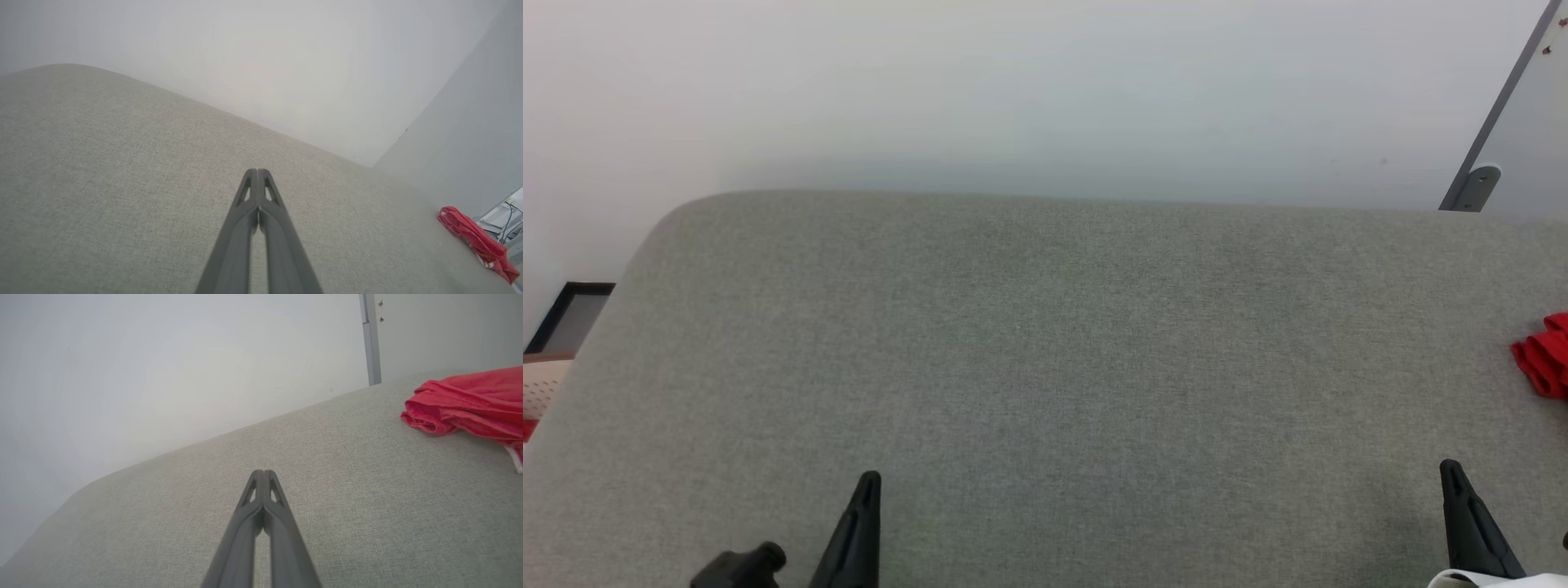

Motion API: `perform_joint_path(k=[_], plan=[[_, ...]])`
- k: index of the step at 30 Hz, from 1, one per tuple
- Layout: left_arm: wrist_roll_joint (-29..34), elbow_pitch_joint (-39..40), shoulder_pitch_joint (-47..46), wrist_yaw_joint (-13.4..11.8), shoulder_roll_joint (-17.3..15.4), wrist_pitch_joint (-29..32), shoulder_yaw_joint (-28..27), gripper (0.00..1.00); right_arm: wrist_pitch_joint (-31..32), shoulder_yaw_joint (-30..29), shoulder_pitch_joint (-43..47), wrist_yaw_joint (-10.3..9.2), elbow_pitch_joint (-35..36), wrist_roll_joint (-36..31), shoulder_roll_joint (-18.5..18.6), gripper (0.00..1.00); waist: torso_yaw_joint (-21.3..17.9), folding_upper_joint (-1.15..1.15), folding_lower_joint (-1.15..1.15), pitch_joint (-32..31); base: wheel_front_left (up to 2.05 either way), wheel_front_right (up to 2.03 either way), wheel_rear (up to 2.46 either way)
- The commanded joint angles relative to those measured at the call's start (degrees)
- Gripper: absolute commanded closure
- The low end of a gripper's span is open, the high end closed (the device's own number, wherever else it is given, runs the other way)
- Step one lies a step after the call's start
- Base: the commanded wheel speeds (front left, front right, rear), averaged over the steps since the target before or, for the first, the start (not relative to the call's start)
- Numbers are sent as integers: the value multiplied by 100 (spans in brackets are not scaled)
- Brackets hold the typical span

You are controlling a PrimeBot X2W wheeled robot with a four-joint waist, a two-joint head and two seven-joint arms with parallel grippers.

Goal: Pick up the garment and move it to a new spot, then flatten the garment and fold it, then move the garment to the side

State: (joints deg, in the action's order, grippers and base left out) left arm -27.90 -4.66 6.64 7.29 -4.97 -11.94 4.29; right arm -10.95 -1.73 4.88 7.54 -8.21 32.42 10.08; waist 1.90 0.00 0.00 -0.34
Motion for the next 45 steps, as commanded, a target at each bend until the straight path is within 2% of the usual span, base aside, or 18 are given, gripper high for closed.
perform_joint_path(k=[1, 23, 45], plan=[[-211, 48, -162, -3, -30, 34, -35, 100, 45, -53, -154, -1, 52, 195, 5, 100, -2, 0, 0, 0, 0, 0, 0], [-2166, -247, -508, 11, -63, 457, -208, 100, 524, -152, -446, -3, -128, 1931, -186, 100, -39, 0, 0, 11, 0, 0, 0], [-3674, -462, -769, 17, -50, 834, -395, 100, 914, -248, -684, -4, -273, 3299, -349, 100, -77, 0, 0, 21, 0, 0, 0]])
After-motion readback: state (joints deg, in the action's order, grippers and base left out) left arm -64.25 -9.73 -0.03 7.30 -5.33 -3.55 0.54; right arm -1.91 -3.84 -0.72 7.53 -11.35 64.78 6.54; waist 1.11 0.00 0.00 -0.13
